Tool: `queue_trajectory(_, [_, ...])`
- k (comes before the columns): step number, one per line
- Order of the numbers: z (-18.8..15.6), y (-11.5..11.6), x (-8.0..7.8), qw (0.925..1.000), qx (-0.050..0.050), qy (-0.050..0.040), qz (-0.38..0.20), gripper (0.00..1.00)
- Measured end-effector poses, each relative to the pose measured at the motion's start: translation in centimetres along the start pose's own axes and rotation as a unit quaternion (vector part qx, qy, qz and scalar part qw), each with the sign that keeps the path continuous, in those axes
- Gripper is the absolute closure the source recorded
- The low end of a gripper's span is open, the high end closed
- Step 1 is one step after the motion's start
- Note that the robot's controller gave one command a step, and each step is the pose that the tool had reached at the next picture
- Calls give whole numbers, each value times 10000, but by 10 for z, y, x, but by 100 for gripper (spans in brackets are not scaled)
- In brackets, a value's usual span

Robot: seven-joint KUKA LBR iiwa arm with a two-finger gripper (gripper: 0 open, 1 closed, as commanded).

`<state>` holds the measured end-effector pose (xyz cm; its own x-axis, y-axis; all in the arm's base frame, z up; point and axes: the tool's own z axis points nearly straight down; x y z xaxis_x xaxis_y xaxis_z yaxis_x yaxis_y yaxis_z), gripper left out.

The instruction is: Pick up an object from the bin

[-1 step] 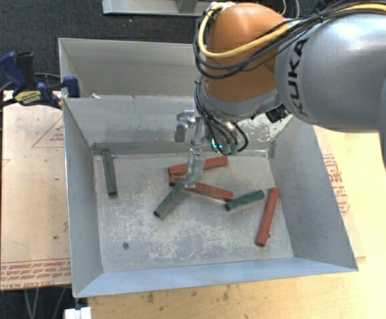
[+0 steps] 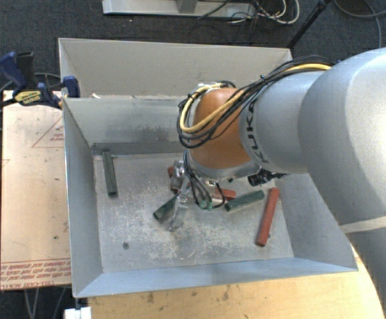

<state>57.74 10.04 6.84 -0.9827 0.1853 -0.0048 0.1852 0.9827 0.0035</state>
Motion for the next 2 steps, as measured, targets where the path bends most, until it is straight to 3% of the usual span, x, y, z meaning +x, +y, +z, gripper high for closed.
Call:
queue_trajectory(1, [-4, 1, -1, 10000, -7, -6, 4, 100])
queue_trajectory(2, [-153, 1, -32, 10000, -5, -32, -43, 100])
